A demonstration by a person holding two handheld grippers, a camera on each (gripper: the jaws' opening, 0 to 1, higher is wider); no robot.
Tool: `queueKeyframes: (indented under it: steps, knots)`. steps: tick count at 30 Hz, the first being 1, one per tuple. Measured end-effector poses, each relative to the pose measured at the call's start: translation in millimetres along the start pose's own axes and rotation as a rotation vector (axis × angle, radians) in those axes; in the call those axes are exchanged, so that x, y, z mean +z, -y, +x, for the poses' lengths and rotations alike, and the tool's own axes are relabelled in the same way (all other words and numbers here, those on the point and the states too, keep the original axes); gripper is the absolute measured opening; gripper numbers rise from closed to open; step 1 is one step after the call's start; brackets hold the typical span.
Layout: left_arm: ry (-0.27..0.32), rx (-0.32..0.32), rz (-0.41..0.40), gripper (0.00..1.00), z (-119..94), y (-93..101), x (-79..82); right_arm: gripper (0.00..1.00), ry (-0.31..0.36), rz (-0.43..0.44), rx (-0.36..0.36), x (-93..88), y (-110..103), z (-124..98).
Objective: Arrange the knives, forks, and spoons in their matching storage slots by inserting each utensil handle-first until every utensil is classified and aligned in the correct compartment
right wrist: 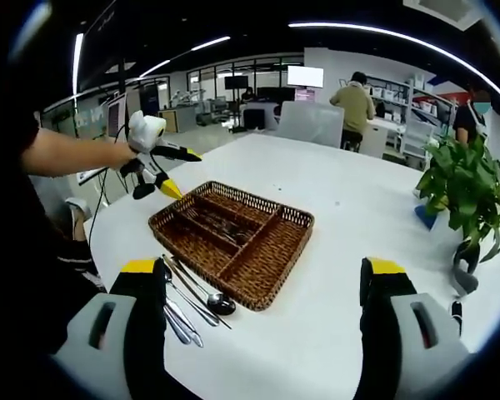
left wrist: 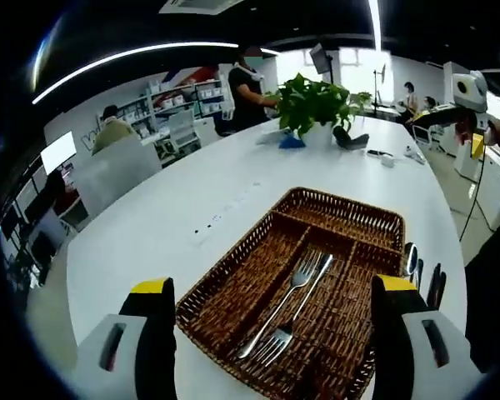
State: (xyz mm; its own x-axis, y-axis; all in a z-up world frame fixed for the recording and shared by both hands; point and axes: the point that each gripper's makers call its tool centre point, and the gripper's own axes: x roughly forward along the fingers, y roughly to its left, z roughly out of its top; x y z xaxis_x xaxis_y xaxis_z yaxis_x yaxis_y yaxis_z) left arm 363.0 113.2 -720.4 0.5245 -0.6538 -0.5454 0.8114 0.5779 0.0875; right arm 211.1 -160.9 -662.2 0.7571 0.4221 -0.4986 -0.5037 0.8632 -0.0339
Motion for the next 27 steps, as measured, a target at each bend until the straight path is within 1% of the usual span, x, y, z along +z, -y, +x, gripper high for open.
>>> queueKeyframes:
  steps: [1,3,11,13,16,19,21,24,27]
  knots:
    - [0.014,0.020,-0.044,1.00,-7.9,-1.5,0.9,1.00,0.002,-0.002,-0.003,0.4,1.5,1.1]
    - [0.026,0.031,-0.060,1.00,-18.2,-1.7,1.3,1.00,0.007,0.002,-0.003,1.2,2.8,2.8]
    - [0.033,0.088,-0.092,1.00,-55.6,1.8,-9.4,1.00,0.005,-0.013,0.023,1.6,-1.3,12.5]
    - [0.039,0.095,-0.101,1.00,-62.6,8.4,-9.8,1.00,0.009,-0.015,0.026,2.4,-1.3,14.0]
    - [0.042,0.107,-0.113,1.00,-74.2,12.5,-12.0,1.00,0.016,-0.007,0.042,5.1,-3.4,16.1]
    - [0.057,0.109,-0.130,1.00,-84.8,18.0,-8.9,1.00,0.023,-0.025,0.030,9.8,-2.2,16.7]
    - [0.066,0.116,-0.136,1.00,-93.4,22.9,-7.2,1.00,0.026,-0.019,0.028,11.9,-1.0,17.9]
    - [0.075,0.133,-0.137,1.00,-104.2,25.2,-8.5,1.00,0.032,-0.002,0.028,13.2,0.2,19.6]
    - [0.081,0.148,-0.141,1.00,-113.0,27.0,-8.8,1.00,0.053,-0.007,0.001,18.0,5.5,18.9]
